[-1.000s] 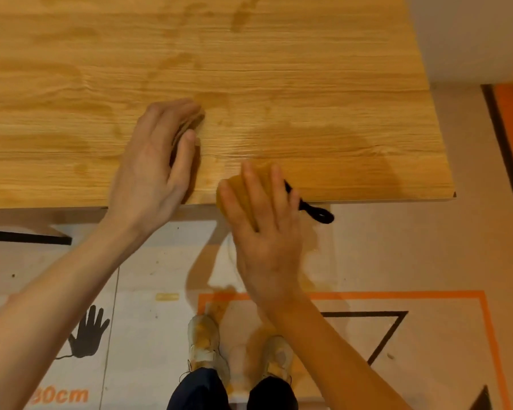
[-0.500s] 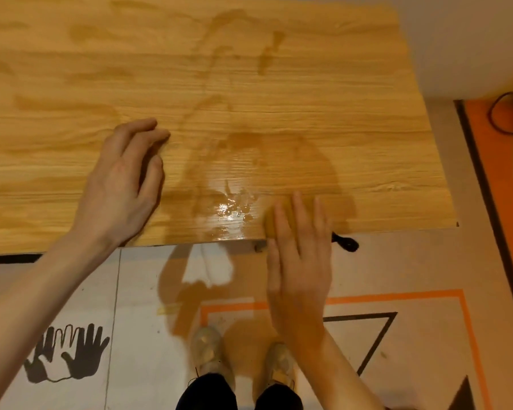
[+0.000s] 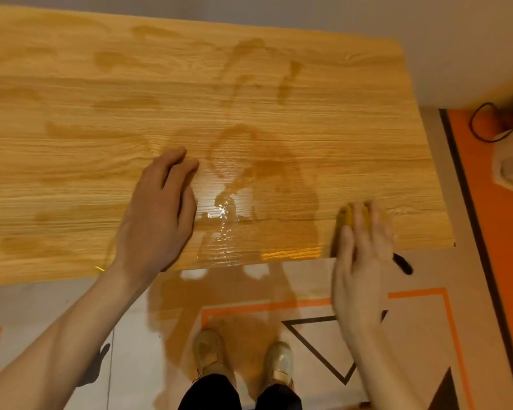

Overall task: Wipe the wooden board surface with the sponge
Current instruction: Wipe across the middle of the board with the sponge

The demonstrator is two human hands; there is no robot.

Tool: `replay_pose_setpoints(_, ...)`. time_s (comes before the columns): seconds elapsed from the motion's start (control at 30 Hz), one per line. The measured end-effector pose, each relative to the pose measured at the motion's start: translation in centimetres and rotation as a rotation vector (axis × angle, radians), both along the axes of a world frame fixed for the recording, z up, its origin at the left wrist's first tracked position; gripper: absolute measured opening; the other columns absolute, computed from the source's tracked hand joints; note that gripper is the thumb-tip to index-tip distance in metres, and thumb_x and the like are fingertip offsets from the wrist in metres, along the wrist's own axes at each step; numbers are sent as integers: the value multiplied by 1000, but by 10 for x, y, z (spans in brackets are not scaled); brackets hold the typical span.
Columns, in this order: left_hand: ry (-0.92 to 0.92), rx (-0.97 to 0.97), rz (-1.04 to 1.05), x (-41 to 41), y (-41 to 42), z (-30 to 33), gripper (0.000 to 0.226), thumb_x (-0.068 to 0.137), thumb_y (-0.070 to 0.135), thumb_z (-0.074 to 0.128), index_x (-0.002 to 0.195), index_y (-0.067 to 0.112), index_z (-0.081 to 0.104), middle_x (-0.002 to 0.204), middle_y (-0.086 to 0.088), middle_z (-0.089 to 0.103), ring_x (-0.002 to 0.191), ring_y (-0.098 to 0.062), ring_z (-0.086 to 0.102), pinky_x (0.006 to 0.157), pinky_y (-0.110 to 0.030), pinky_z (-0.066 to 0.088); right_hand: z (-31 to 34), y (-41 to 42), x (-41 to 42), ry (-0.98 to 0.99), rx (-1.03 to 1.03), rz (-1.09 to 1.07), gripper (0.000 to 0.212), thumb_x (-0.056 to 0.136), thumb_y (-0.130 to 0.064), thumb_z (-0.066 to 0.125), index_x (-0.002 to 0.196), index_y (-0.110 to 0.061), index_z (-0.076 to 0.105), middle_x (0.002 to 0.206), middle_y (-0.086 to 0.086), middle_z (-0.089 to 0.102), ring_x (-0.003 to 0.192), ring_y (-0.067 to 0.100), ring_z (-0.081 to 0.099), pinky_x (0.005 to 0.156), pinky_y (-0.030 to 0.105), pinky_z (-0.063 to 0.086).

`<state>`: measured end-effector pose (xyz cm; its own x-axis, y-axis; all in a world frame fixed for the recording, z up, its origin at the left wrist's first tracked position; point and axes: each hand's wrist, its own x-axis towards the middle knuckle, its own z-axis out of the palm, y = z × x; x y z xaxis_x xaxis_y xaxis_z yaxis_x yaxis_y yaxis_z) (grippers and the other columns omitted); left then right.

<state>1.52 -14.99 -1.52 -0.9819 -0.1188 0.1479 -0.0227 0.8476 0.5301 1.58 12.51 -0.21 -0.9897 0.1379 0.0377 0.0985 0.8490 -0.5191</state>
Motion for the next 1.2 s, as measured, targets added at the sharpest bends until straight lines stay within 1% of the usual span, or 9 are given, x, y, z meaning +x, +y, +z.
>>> replay_pose_setpoints(0.17, 12, -37, 4, 0, 2, -2, 36, 103, 7, 49, 137, 0, 55, 146, -19, 49, 136, -36, 48, 112, -44, 38, -6, -116, 34, 115, 242, 396, 43, 107, -28, 32, 148, -19, 35, 157, 9, 29, 147, 33, 22, 116, 50, 31)
replay_pose_setpoints(0.27, 0, -42, 8, 0, 1, -1, 36, 103, 9, 49, 138, 2, 54, 148, -16, 49, 136, -34, 47, 111, -44, 39, -2, -95, 14, 86, 240, 595, 42, 105, -27, 32, 145, -18, 40, 154, 6, 36, 146, 29, 27, 121, 44, 24)
replay_pose_setpoints(0.37, -9, -21, 15, 1, 2, -1, 36, 103, 9, 49, 139, 4, 54, 148, -15, 47, 137, -33, 46, 112, -42, 37, 4, -24, -12, -38, 53, 366, 44, 103, -24, 36, 147, -20, 34, 159, -3, 23, 151, 18, 9, 125, 41, 10)
replay_pose_setpoints(0.5, -21, -26, 24, 0, 3, 0, 37, 103, 9, 49, 138, 3, 54, 148, -17, 47, 136, -36, 47, 111, -46, 39, 8, -20, -31, -29, 29, -13, 45, 105, -23, 34, 149, -17, 30, 160, 1, 19, 151, 21, 7, 123, 47, 12)
replay_pose_setpoints(0.63, -19, -38, 10, 0, 3, 0, 36, 103, 8, 49, 138, 2, 54, 148, -17, 47, 135, -36, 47, 109, -46, 40, -5, -122, -8, 11, 192, 301, 50, 105, -24, 27, 153, -14, 19, 162, 12, 11, 150, 34, 3, 122, 49, 12)
replay_pose_setpoints(0.77, -26, -30, 11, 0, 2, -1, 36, 104, 11, 48, 139, 6, 53, 149, -13, 46, 136, -32, 47, 109, -43, 38, 1, -108, -18, 59, 113, 588, 43, 99, -14, 51, 141, -10, 47, 151, 13, 40, 144, 35, 30, 116, 50, 31)
replay_pose_setpoints(0.97, -24, -5, 20, -2, 1, -5, 38, 103, 14, 45, 139, 6, 53, 149, -13, 46, 137, -33, 46, 111, -48, 38, 7, -7, -62, -16, 4, 2, 45, 105, -26, 32, 150, -19, 29, 161, -2, 17, 151, 18, 4, 123, 48, 13)
replay_pose_setpoints(1.07, -23, -7, 34, -3, 2, -5, 39, 101, 15, 47, 138, 6, 54, 148, -13, 47, 136, -32, 47, 110, -50, 40, -6, -58, -26, 24, 28, 293, 50, 104, -18, 39, 152, -23, 26, 163, -2, 14, 152, 20, 0, 122, 49, 9)
replay_pose_setpoints(1.2, 6, -45, 55, -2, 4, -2, 38, 101, 14, 50, 136, 3, 57, 146, -15, 50, 131, -33, 51, 107, -46, 41, -14, -85, -16, 37, 302, 690, 65, 96, -16, 54, 153, -21, 22, 162, 9, 12, 150, 34, 8, 122, 52, 15)
